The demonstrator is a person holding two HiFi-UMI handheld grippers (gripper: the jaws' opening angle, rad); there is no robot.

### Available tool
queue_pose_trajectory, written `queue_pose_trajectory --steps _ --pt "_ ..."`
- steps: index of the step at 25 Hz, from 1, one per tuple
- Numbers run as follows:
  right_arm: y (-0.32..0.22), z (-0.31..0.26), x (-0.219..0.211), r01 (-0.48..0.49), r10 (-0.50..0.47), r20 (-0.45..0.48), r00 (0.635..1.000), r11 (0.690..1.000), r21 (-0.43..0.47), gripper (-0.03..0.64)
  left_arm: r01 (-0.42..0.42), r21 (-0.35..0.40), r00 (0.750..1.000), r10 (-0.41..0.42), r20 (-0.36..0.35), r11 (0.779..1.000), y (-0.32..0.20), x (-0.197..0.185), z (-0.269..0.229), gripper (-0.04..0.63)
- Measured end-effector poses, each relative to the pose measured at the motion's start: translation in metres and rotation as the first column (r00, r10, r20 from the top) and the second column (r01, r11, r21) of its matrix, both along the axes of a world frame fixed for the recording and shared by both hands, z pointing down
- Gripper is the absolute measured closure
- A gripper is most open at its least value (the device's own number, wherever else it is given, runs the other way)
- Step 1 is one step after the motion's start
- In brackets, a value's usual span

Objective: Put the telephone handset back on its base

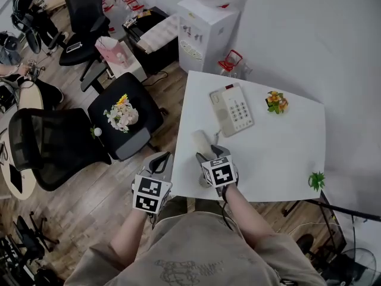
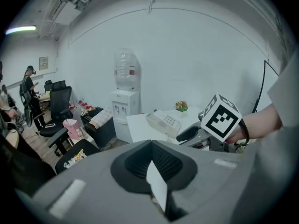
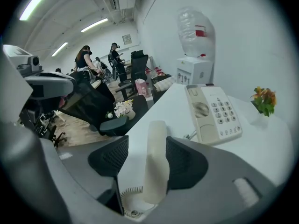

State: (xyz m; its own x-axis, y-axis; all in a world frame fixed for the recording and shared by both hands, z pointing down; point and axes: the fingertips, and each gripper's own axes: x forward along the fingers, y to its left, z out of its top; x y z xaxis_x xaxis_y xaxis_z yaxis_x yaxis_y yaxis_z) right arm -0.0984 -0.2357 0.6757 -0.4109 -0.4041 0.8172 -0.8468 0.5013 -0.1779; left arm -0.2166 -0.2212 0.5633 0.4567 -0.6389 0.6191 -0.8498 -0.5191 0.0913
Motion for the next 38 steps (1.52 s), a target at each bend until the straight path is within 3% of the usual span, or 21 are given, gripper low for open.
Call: queue_pose_trajectory --steps 13,19,29,38 --pt "-0.008 0.067 0.002 0.019 -0.028 -0.135 0.99 0.998 -0.066 0.322 0.006 -0.102 1.0 -0.004 0.025 0.995 0.011 -0.003 0.048 0.595" --pt "-0.01 0.076 -0.002 0.041 -0.051 -0.126 0.991 0.996 -0.081 0.366 0.017 -0.124 1.0 -0.014 0.021 0.992 0.013 -0.002 0.056 0.595" --pt "-0.017 0.05 0.002 0.061 -0.065 -0.11 0.992 0.997 -0.039 0.376 0.056 -0.153 0.998 -0.06 -0.023 0.987 0.021 -0.004 0.049 0.595" --pt "-0.03 -0.003 0.021 0.02 -0.017 -0.085 0.996 0.999 0.044 0.376 0.031 -0.084 0.999 -0.033 -0.023 0.996 0.009 0.001 0.018 0.595"
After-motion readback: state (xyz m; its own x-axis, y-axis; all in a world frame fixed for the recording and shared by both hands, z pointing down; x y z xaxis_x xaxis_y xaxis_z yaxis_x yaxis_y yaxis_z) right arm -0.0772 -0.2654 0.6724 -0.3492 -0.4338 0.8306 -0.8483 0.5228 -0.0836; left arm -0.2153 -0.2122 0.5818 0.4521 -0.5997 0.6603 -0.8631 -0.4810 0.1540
